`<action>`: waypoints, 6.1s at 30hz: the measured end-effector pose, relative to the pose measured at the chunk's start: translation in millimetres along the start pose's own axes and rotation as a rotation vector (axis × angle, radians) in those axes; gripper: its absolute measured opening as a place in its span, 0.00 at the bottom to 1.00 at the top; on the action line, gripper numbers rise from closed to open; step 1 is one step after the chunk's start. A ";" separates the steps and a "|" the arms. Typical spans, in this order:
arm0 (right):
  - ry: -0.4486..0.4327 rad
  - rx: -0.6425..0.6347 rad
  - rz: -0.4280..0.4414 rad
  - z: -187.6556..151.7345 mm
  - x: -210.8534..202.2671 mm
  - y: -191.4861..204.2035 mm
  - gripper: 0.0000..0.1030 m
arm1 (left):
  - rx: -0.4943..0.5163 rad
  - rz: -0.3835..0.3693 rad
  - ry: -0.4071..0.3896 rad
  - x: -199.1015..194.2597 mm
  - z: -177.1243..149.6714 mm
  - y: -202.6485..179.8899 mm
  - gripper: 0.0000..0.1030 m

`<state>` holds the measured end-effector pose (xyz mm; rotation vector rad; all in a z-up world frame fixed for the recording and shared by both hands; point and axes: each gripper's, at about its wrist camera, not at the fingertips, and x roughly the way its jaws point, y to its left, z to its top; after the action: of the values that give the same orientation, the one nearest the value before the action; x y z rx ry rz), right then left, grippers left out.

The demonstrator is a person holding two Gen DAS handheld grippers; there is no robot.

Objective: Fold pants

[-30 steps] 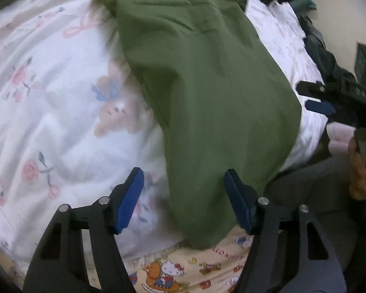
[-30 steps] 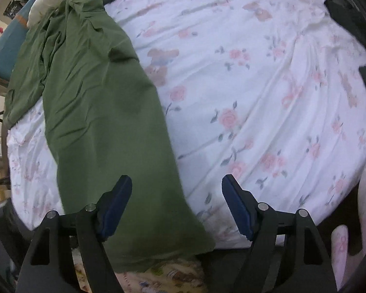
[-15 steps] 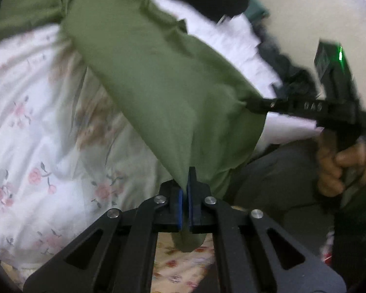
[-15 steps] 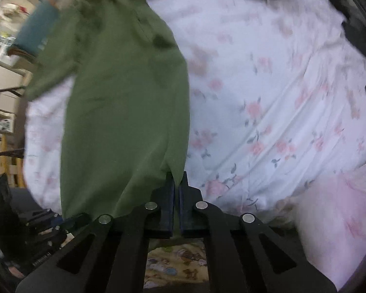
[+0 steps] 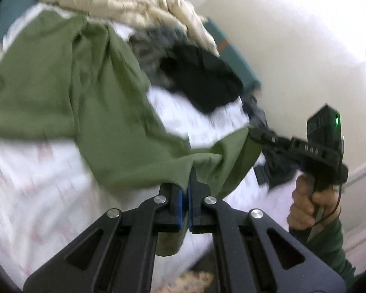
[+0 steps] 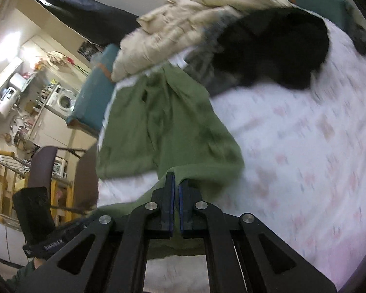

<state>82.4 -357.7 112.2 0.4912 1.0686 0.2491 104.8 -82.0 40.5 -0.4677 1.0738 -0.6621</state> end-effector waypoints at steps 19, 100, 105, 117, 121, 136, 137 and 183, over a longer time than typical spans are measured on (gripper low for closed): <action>-0.028 -0.153 -0.156 213.5 228.1 3.9 0.02 | 0.115 0.309 -0.027 134.8 230.7 143.1 0.02; 0.070 -0.089 -0.009 255.9 288.8 -60.7 0.61 | 0.105 0.620 -0.274 197.7 356.1 235.3 0.01; 0.079 -0.059 0.006 249.3 280.3 -63.1 0.61 | -0.203 0.591 -0.068 209.1 357.5 289.9 0.61; 0.080 0.078 0.128 150.6 238.3 -58.3 0.61 | -0.023 0.511 -0.125 94.7 244.8 236.0 0.72; 0.092 0.242 0.196 92.4 232.6 -75.3 0.64 | -0.171 0.478 -0.154 50.8 150.2 237.9 0.78; 0.217 0.495 0.390 -22.1 348.8 -46.4 0.67 | -0.630 0.243 -0.227 85.5 -17.6 271.7 0.78; 0.208 0.499 0.398 -19.4 350.4 -47.5 0.66 | -0.616 0.216 -0.242 86.1 -10.5 276.3 0.78; 0.088 0.552 0.045 -218.6 72.3 -23.0 0.01 | -0.490 0.367 0.026 -56.9 -212.3 114.6 0.01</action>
<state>-77.8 -289.4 -40.1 1.0062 1.2132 0.0089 -76.3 32.6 -83.9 -0.6603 1.3091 -0.0743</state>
